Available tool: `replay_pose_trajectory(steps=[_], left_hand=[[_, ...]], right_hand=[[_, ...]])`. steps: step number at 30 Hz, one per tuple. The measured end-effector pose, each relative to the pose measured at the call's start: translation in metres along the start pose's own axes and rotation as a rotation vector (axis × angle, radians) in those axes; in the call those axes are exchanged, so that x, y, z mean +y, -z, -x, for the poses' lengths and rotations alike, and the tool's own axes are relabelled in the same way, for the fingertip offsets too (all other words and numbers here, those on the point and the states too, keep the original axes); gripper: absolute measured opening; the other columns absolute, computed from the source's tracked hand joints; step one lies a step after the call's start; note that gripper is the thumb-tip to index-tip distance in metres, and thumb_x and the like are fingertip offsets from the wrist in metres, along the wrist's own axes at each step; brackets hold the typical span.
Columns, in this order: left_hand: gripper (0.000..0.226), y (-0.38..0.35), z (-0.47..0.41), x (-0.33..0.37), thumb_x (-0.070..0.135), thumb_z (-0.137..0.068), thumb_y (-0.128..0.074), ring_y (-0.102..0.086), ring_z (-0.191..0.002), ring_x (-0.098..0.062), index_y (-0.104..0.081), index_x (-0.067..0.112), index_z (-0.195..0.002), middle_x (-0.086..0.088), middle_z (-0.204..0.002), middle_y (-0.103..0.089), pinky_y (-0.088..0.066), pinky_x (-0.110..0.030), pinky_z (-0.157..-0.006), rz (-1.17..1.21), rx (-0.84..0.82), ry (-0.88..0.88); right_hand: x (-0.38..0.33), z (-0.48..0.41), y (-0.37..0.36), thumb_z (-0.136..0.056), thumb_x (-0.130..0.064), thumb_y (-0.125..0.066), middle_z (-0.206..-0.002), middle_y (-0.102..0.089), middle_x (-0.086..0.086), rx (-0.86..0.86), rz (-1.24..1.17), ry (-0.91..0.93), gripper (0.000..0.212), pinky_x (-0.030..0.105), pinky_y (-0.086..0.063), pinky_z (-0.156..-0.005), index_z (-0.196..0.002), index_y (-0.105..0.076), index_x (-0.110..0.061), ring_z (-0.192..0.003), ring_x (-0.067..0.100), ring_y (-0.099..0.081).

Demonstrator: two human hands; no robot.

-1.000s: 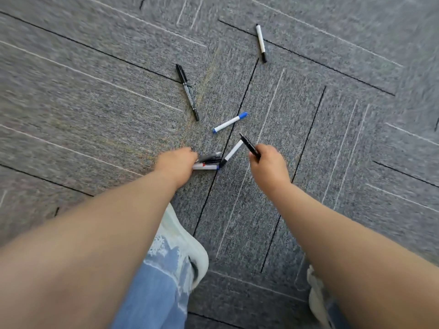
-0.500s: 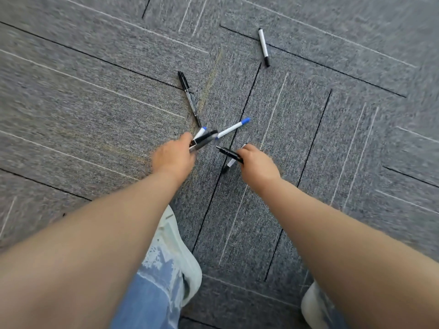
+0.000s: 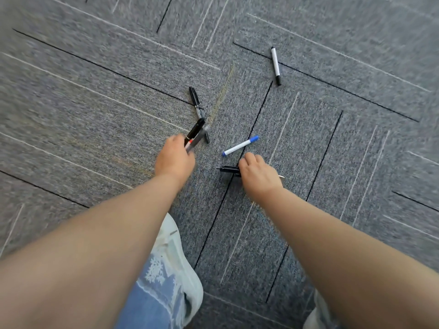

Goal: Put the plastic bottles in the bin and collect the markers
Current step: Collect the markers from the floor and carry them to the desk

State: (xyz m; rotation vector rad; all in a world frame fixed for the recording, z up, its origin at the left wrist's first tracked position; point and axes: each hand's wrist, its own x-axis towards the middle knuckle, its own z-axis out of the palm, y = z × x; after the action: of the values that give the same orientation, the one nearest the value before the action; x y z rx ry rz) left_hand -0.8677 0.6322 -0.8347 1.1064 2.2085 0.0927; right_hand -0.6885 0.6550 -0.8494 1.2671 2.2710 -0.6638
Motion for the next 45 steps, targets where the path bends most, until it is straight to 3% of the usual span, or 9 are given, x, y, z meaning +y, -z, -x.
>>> replay_pose_trajectory(steps=[9,15,19,24,30,33,36,41,45], left_hand=[[0.03,0.0,-0.006,-0.006,0.016,-0.092,-0.05,-0.05,-0.084,-0.019,-0.047,0.008,-0.121,-0.008,-0.118,-0.054,-0.043,-0.033,-0.073,0.014,0.023,0.04],[0.04,0.002,-0.003,-0.009,0.017,-0.093,-0.05,-0.056,-0.103,-0.026,-0.042,0.01,-0.131,-0.009,-0.128,-0.052,-0.046,-0.039,-0.086,0.016,0.022,0.047],[0.025,0.008,-0.004,-0.014,0.017,-0.093,-0.048,-0.052,-0.085,-0.025,-0.049,0.009,-0.116,-0.01,-0.115,-0.055,-0.049,-0.04,-0.079,0.01,0.041,0.078],[0.022,0.011,-0.006,-0.022,0.016,-0.092,-0.049,-0.051,-0.082,-0.024,-0.049,0.009,-0.113,-0.011,-0.112,-0.056,-0.046,-0.038,-0.073,0.011,0.045,0.08],[0.024,0.007,-0.007,-0.02,0.018,-0.092,-0.048,-0.052,-0.086,-0.025,-0.049,0.01,-0.115,-0.009,-0.111,-0.055,-0.048,-0.039,-0.078,-0.017,0.033,0.053],[0.028,0.004,-0.008,-0.019,0.019,-0.093,-0.048,-0.056,-0.086,-0.027,-0.049,0.012,-0.119,-0.008,-0.108,-0.058,-0.049,-0.037,-0.071,-0.012,0.006,0.045],[0.028,0.002,-0.009,-0.019,0.022,-0.094,-0.048,-0.055,-0.075,-0.024,-0.05,0.013,-0.12,-0.006,-0.098,-0.059,-0.044,-0.032,-0.06,0.009,0.005,0.058],[0.03,0.0,-0.015,-0.011,0.025,-0.094,-0.048,-0.054,-0.073,-0.021,-0.052,0.013,-0.121,-0.002,-0.092,-0.056,-0.043,-0.03,-0.06,0.07,0.02,0.065],[0.037,-0.003,-0.021,0.006,0.029,-0.094,-0.049,-0.057,-0.089,-0.022,-0.052,0.01,-0.125,-0.008,-0.116,-0.059,-0.047,-0.034,-0.07,0.134,0.027,0.067]], right_hand=[[0.001,-0.013,0.004,-0.097,-0.009,-0.038,-0.12,-0.051,0.009,0.04,-0.024,0.01,0.025,0.031,-0.041,-0.073,-0.122,-0.042,-0.009,-0.11,0.026,-0.045],[-0.008,-0.002,-0.006,-0.1,-0.028,-0.04,-0.088,-0.057,0.003,-0.007,-0.071,0.043,0.022,0.036,-0.049,-0.06,-0.112,-0.049,-0.012,-0.077,0.026,-0.061],[-0.031,0.001,-0.008,-0.095,-0.032,-0.05,-0.112,-0.057,0.004,-0.201,-0.02,0.261,0.034,0.037,-0.055,-0.074,-0.124,-0.05,-0.015,-0.092,0.025,-0.064],[-0.048,-0.005,-0.019,-0.095,-0.006,-0.048,-0.108,-0.046,0.009,-0.224,0.003,0.183,0.027,0.033,-0.043,-0.06,-0.121,-0.048,-0.01,-0.072,0.026,-0.05],[-0.027,-0.016,0.007,-0.095,-0.026,-0.045,-0.086,-0.047,-0.004,0.019,-0.131,0.037,0.017,0.03,-0.051,-0.067,-0.108,-0.048,-0.016,-0.081,0.015,-0.043],[-0.011,-0.027,0.017,-0.094,-0.028,-0.048,-0.076,-0.047,-0.001,0.108,-0.1,-0.103,0.025,0.03,-0.043,-0.056,-0.117,-0.045,-0.017,-0.075,0.019,-0.046],[-0.006,-0.037,0.019,-0.093,-0.009,-0.047,-0.067,-0.044,-0.002,0.065,-0.046,-0.161,0.041,0.03,-0.043,-0.052,-0.131,-0.034,-0.019,-0.064,0.022,-0.051],[-0.005,-0.044,0.026,-0.085,0.007,-0.047,-0.117,-0.05,0.013,0.009,-0.031,-0.198,0.053,0.034,-0.041,-0.054,-0.131,-0.036,-0.016,-0.071,0.031,-0.053],[0.0,-0.048,0.025,-0.09,-0.013,-0.055,-0.121,-0.046,0.01,0.022,-0.089,-0.193,0.042,0.034,-0.045,-0.056,-0.13,-0.043,-0.016,-0.073,0.026,-0.054]])
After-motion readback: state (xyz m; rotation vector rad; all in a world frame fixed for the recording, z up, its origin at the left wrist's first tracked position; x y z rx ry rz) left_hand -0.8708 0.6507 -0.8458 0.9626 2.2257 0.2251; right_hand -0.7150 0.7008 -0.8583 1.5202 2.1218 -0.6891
